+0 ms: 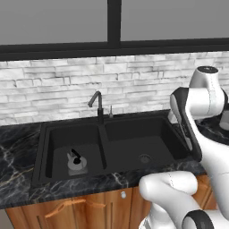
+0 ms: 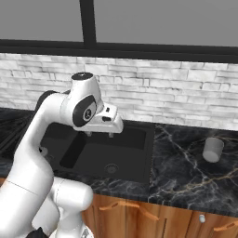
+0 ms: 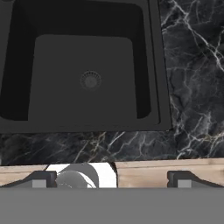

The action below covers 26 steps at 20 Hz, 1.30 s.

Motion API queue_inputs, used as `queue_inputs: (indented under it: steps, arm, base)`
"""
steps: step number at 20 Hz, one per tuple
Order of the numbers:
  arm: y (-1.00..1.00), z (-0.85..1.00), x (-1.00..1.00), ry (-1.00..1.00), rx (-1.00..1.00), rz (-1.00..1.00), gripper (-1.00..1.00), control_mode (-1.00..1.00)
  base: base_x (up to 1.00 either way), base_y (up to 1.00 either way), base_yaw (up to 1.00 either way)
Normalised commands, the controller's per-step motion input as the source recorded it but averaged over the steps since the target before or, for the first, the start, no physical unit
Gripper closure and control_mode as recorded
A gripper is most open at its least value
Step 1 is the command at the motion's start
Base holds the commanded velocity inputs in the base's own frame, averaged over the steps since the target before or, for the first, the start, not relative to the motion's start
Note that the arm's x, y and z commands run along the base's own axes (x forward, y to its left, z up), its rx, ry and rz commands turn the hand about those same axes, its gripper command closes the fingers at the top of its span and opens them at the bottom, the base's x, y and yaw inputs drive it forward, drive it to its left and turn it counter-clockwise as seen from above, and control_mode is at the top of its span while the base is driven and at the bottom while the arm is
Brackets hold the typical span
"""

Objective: Place the kettle in the left basin and the glass cup in the right basin of the sink.

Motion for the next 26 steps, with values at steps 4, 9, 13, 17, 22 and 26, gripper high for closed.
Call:
queue_inputs:
  steps: [4,9,13,17,22,26]
  arm:
    - [-0.57,0.0,0.0,0.03,-0.03,-0.07,-1.0,-1.0]
    - [-0.53,0.0,0.04,0.05,-0.04,-0.09,-1.0,-1.0]
    - [-0.52,0.0,0.08,0.07,-0.04,-0.13,-1.0,-1.0]
    - [-0.55,0.0,0.06,0.05,-0.02,-0.11,-1.0,-1.0]
    - [-0.56,0.0,0.09,0.09,0.0,-0.11,-1.0,-1.0]
    - [-0.49,0.0,0.09,0.06,0.0,-0.09,-1.0,-1.0]
  base:
    - [0.0,0.0,0.0]
    - [0.0,0.0,0.0]
    - [0.0,0.0,0.0]
    - [0.0,0.0,0.0]
    - [0.0,0.0,0.0]
    - [0.0,0.0,0.0]
